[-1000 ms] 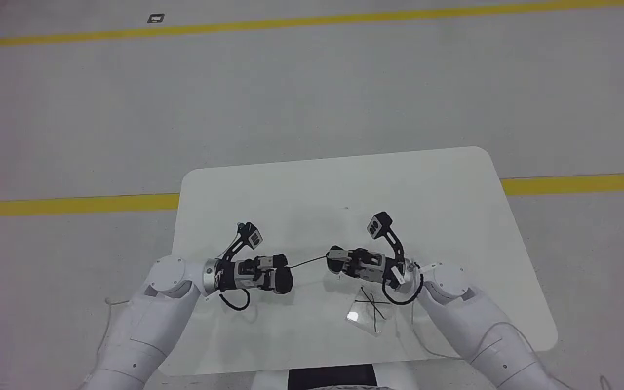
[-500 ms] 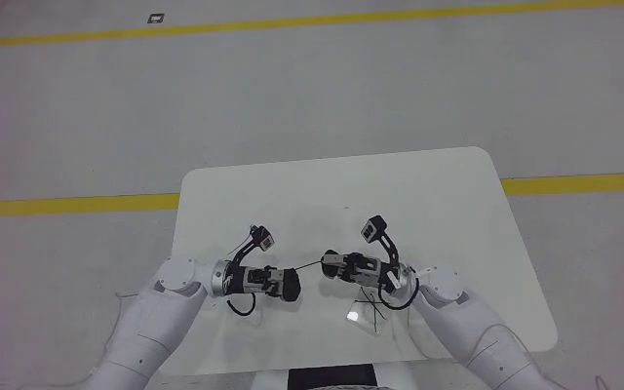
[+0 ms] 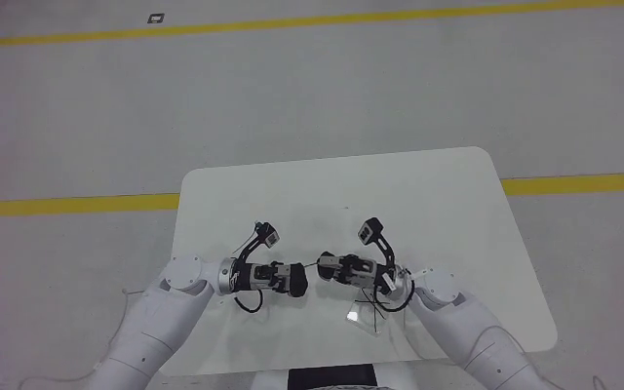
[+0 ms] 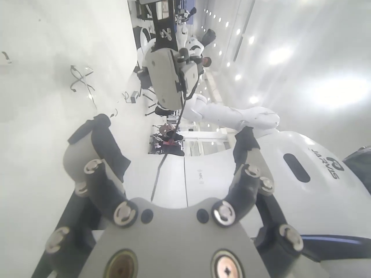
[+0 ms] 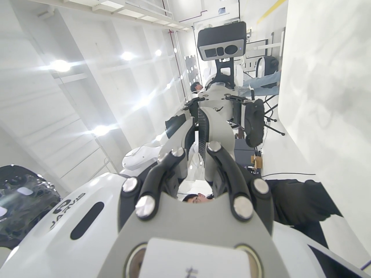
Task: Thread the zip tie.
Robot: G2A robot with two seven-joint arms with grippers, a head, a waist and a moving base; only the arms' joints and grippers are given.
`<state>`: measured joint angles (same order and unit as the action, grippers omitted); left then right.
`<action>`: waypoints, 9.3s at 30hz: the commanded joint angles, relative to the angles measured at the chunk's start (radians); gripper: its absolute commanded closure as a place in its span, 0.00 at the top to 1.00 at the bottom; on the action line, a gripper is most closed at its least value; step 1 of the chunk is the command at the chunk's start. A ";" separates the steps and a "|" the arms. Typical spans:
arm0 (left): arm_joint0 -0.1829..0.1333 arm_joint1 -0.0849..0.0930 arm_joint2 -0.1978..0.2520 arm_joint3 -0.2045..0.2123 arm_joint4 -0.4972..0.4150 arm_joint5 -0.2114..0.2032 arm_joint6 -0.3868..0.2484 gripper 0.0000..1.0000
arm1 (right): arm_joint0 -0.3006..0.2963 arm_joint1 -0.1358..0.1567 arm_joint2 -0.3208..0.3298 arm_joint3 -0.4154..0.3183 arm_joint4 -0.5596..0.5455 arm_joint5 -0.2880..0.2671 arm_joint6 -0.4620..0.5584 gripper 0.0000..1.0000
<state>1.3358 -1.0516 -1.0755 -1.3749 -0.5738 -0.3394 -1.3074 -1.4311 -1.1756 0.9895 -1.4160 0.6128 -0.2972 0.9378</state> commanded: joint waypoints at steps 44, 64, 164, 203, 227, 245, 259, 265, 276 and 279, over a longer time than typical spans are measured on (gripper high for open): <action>0.014 0.023 0.015 -0.030 0.013 0.003 0.140 0.24 | -0.032 0.013 0.010 -0.071 -0.167 0.037 -0.099 0.00; 0.008 0.029 0.036 -0.031 0.021 -0.001 0.167 0.01 | -0.036 0.012 0.003 -0.072 -0.179 0.030 -0.121 0.00; -0.005 0.044 0.040 -0.018 -0.026 -0.001 0.124 0.00 | -0.081 0.032 0.062 -0.080 -0.140 -0.009 -0.133 1.00; 0.093 -0.080 -0.274 -0.057 0.075 -0.001 0.000 0.00 | -0.081 0.032 0.062 -0.080 -0.140 -0.009 -0.133 1.00; 0.093 -0.080 -0.274 -0.057 0.075 -0.001 0.000 0.00 | -0.081 0.032 0.062 -0.080 -0.140 -0.009 -0.133 1.00; 0.093 -0.080 -0.274 -0.057 0.075 -0.001 0.000 0.00 | -0.092 0.033 0.071 -0.090 -0.200 -0.007 -0.221 1.00; 0.093 -0.080 -0.274 -0.057 0.075 -0.001 0.000 0.00 | -0.378 0.085 0.195 -0.461 -0.774 0.111 -0.466 1.00; 0.093 -0.080 -0.274 -0.057 0.075 -0.001 0.000 0.00 | -0.455 0.092 0.161 -0.563 -1.030 0.171 -0.550 1.00; 0.093 -0.080 -0.274 -0.057 0.075 -0.001 0.000 0.00 | -0.453 0.094 0.166 -0.593 -1.090 0.204 -0.563 1.00; 0.093 -0.080 -0.274 -0.057 0.075 -0.001 0.000 0.00 | -0.474 0.103 0.195 -0.642 -1.170 0.240 -0.528 1.00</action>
<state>1.4288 -1.1320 -1.3500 -1.4321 -0.4990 -0.3400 -1.3074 -1.8954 -1.0765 1.1729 -2.0375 -0.5182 -0.0733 0.3948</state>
